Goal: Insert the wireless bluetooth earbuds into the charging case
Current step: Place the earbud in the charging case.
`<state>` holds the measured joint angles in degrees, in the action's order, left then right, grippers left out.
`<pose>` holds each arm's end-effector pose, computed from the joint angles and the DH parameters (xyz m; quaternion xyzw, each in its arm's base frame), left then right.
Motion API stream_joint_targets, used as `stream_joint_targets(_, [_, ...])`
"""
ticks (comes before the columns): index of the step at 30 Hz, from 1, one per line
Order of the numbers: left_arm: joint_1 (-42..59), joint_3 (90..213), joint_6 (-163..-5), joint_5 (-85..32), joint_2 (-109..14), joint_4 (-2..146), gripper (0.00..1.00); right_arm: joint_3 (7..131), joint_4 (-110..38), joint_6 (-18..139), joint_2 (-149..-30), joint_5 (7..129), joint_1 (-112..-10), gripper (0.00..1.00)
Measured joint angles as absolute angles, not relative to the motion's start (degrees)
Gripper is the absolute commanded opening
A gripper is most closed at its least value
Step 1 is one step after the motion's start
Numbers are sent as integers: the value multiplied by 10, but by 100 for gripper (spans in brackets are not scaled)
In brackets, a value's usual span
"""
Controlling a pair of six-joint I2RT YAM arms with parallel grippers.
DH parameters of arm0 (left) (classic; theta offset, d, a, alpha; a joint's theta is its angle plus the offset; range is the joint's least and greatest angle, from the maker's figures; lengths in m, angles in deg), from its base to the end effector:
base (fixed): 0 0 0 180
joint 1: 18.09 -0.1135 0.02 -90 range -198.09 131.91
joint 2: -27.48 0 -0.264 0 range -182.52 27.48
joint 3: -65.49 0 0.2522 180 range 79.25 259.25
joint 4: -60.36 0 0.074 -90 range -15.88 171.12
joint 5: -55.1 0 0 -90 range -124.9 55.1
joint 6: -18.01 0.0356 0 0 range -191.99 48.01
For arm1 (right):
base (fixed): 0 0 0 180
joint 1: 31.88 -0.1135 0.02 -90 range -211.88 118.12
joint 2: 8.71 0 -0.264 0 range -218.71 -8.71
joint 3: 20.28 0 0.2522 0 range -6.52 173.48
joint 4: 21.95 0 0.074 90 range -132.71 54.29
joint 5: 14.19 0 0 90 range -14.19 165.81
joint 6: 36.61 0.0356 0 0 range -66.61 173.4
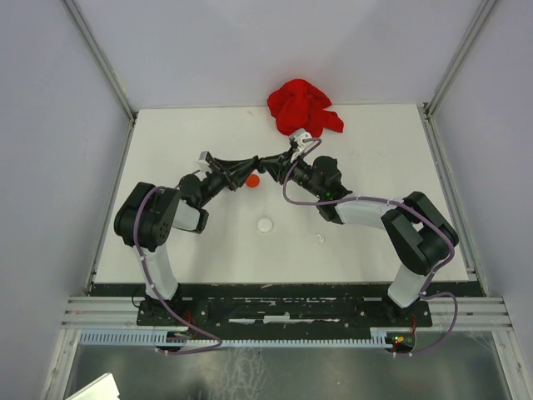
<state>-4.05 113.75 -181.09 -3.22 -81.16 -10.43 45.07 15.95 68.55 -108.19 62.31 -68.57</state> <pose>0.3172 -0.0986 0.1633 -0.3126 0.5704 -0.7332 0.1983 0.3003 0.2341 0.2395 -0.2111 0.6508 0.3892 0.6169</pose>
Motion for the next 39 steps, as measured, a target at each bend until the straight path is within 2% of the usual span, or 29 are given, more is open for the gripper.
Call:
stream_joint_targets(6, [-40, 1141, -1810, -34, -812, -104, 3, 446, 159, 686, -1081, 613, -686, 61])
stream_joint_targets(10, [-40, 1141, -1808, -34, -812, -101, 3, 432, 154, 686, -1064, 613, -685, 65])
stream_joint_targets(16, [-40, 1141, -1779, -33, -812, -75, 3, 425, 102, 698, -984, 641, -678, 70])
stream_joint_targets(21, [-40, 1141, -1738, -33, -803, -35, 3, 522, -103, 695, -944, 703, -674, 71])
stream_joint_targets(30, [-40, 1144, -1636, -33, -725, 89, 3, 665, -402, 690, -1011, 770, -674, 72])
stream_joint_targets(39, [-37, 1152, -1593, -33, -694, 149, 3, 668, -496, 696, -1080, 778, -674, 72])
